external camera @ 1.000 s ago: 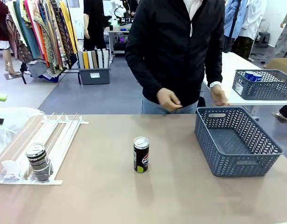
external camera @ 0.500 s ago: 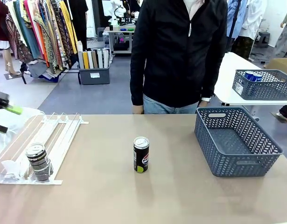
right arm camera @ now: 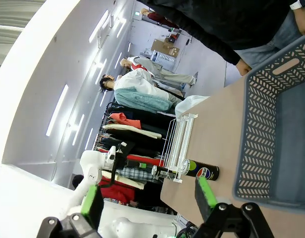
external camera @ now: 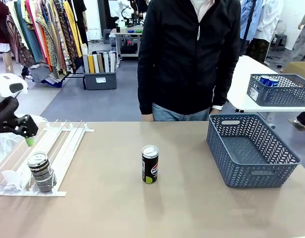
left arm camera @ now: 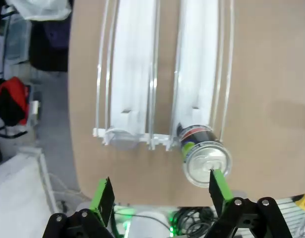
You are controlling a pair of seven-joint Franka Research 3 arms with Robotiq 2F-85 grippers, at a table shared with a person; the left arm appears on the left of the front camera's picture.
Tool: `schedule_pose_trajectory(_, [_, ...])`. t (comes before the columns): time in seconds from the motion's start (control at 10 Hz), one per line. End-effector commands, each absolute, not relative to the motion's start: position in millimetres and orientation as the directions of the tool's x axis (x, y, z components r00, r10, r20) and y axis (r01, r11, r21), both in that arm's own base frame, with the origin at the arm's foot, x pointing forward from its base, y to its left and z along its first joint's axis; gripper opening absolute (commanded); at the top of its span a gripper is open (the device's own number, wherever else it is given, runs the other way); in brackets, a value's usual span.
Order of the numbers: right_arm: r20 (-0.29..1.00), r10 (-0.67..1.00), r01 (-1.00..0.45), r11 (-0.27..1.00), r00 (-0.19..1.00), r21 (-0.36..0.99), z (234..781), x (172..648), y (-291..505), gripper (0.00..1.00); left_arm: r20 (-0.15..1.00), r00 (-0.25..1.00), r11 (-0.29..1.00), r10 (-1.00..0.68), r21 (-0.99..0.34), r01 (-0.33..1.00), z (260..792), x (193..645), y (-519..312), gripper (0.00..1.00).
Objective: Retrieve and store the cans from the dispenser.
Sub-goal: Pick up one can from the Automatic Can Dispenser and place it in the middle of the table.
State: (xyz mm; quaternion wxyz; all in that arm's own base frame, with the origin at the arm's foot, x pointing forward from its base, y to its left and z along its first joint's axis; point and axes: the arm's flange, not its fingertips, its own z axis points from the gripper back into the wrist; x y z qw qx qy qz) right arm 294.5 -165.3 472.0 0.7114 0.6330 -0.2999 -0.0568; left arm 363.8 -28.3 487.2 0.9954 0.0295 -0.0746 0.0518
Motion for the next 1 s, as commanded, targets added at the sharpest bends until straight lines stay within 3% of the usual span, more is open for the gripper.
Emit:
schedule_pose_trajectory(0.0, [0.354, -0.468, -0.305, 0.18, 0.81, 0.935, 476.2, 295.7, -165.0, 1.0, 0.173, 0.979, 0.994, 0.105, -0.022, -0.103, 489.6, 362.1, -27.2, 1.0])
schedule_pose_trajectory(0.3, [0.354, -0.468, -0.305, 0.18, 0.81, 0.935, 476.2, 295.7, -165.0, 1.0, 0.152, 0.984, 0.995, 0.089, 0.025, -0.094, 488.9, 363.8, -28.7, 1.0])
schedule_pose_trajectory(0.4, [0.354, -0.468, -0.305, 0.18, 0.81, 0.935, 476.2, 295.7, -165.0, 1.0, 0.153, 0.987, 0.995, -0.041, -0.088, 0.055, 479.7, 361.3, -42.6, 1.0])
schedule_pose_trajectory(0.6, [0.354, -0.468, -0.305, 0.18, 0.81, 0.935, 476.2, 295.7, -165.0, 1.0, 0.143, 0.985, 0.985, -0.101, -0.123, 0.119, 469.2, 359.7, -58.3, 1.0])
schedule_pose_trajectory(0.9, [0.354, -0.468, -0.305, 0.18, 0.81, 0.935, 476.2, 295.7, -165.0, 1.0, 0.09, 0.994, 0.997, -0.061, -0.051, 0.065, 452.2, 359.4, -66.3, 1.0])
